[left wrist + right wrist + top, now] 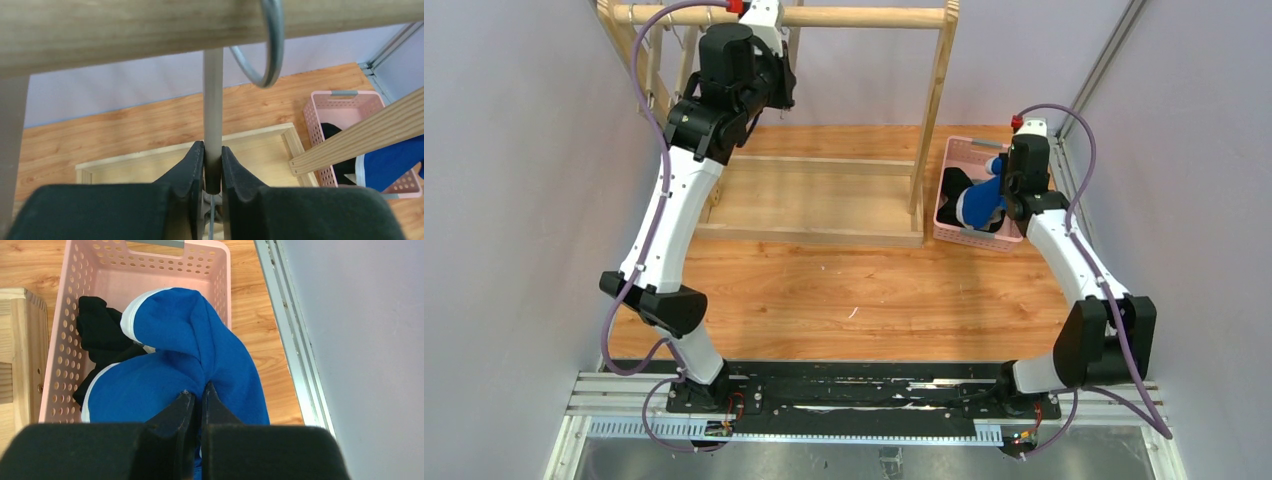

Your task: Remove the underwear clipped to the hanger

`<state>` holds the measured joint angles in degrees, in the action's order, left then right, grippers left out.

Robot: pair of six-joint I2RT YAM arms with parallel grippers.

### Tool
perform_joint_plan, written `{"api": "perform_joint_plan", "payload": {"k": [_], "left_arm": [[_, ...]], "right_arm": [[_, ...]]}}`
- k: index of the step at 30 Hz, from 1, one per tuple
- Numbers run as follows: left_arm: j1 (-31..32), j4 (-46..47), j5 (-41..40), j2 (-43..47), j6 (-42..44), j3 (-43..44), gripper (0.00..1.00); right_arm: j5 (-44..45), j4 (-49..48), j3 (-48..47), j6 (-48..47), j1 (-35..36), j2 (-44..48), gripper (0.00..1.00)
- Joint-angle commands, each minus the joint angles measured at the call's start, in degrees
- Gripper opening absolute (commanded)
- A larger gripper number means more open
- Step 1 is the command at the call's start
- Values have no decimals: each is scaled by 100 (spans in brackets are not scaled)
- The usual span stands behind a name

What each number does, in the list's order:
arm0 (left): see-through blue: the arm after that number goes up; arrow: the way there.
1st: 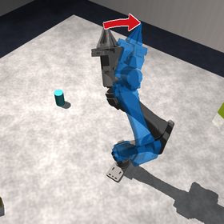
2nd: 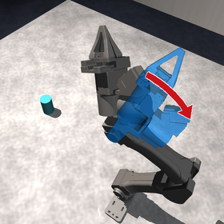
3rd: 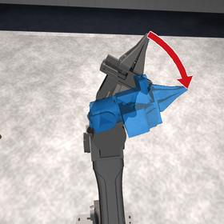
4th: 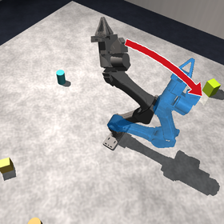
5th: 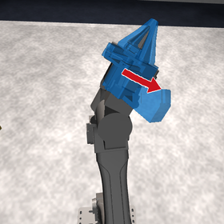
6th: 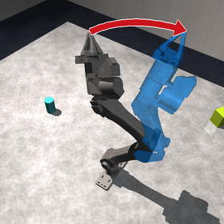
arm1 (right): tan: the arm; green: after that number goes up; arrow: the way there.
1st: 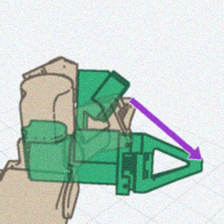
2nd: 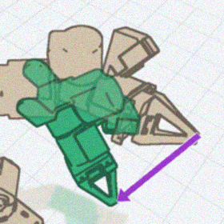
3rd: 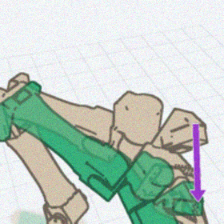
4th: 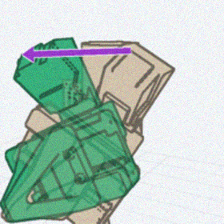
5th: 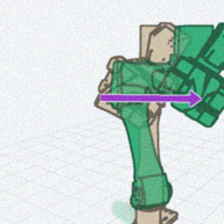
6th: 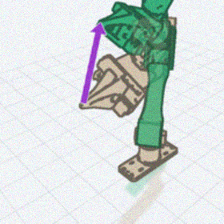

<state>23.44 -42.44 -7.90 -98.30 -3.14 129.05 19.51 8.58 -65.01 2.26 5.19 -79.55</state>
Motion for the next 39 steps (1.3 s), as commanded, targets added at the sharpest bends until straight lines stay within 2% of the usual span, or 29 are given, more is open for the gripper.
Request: {"api": "perform_joint_plan", "payload": {"k": [1,6,8,9,10,11,12,13,15,17,27,39], "left_arm": [[-50,-57,136,101,-169,-13,26],[-52,490,170,786,-195,-878,45],[-50,567,166,1026,-217,-1115,58],[-51,577,184,1148,-215,-1211,67],[-50,597,223,1304,-191,-1313,78],[-50,604,231,1432,-180,-1424,98],[-49,648,226,1576,-185,-1564,99],[-50,712,224,1722,-195,-1714,98],[-46,858,230,1997,-228,-2017,98],[-46,904,277,2206,-239,-2246,98],[-42,862,1094,3052,-337,-3014,98],[-42,834,1072,4793,-407,-4709,98]], "right_arm": [[-345,-477,-158,-92,-166,-271,1],[-507,-492,-272,-147,-226,-780,0],[-612,-482,-306,-135,-266,-949,1],[-702,-449,-336,-124,-286,-1043,1],[-802,-410,-365,-113,-298,-1151,8],[-867,-343,-431,-112,-302,-1250,25],[-874,-257,-499,-87,-307,-1366,44],[-875,-181,-559,-70,-308,-1457,52],[-872,-84,-632,-68,-308,-1558,63],[-907,-74,-600,-77,-308,-1481,69],[-861,-90,-208,-92,-301,-62,71],[-486,768,320,205,-141,1941,73]]}}
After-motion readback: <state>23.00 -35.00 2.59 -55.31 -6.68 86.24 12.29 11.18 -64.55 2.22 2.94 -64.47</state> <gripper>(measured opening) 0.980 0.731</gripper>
